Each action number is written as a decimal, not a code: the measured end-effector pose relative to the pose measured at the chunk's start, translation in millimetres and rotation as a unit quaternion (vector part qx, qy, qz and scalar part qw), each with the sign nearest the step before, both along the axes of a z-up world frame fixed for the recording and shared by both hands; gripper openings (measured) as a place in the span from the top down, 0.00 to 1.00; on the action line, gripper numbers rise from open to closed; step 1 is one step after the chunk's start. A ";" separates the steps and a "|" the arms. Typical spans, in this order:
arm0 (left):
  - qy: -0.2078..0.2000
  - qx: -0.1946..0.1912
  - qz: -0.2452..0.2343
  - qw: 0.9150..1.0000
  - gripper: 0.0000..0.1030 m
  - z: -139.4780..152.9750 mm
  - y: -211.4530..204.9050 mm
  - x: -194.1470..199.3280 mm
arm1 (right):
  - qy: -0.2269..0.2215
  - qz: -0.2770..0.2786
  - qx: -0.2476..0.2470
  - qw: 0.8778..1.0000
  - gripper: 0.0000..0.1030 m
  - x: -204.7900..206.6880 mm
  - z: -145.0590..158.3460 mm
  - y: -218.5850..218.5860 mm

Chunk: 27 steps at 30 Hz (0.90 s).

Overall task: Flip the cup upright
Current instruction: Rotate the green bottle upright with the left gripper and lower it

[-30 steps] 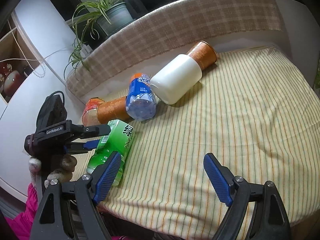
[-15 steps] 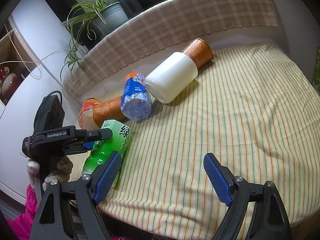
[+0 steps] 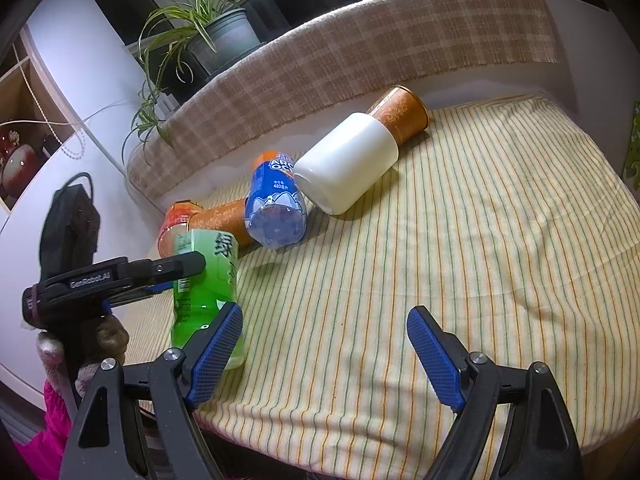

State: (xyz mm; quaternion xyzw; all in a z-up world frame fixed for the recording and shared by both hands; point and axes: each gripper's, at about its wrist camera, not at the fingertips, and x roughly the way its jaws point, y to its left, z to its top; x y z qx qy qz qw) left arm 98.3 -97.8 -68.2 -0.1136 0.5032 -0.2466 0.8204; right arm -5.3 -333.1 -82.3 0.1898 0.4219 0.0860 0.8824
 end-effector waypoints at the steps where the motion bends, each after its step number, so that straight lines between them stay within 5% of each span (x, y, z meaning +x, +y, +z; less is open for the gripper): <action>1: -0.008 0.003 -0.001 1.000 0.43 3.1 -0.6 -2.0 | 0.001 0.000 0.000 1.000 0.16 0.2 -0.3 0.5; 13: -0.083 0.052 0.004 0.995 0.44 23.6 -8.3 -16.9 | 0.003 -0.001 0.000 1.000 0.16 2.0 -1.7 2.2; 27: -0.113 0.092 -0.011 0.989 0.44 19.8 -23.2 -27.9 | 0.004 -0.002 0.000 1.000 0.16 2.8 -2.0 0.0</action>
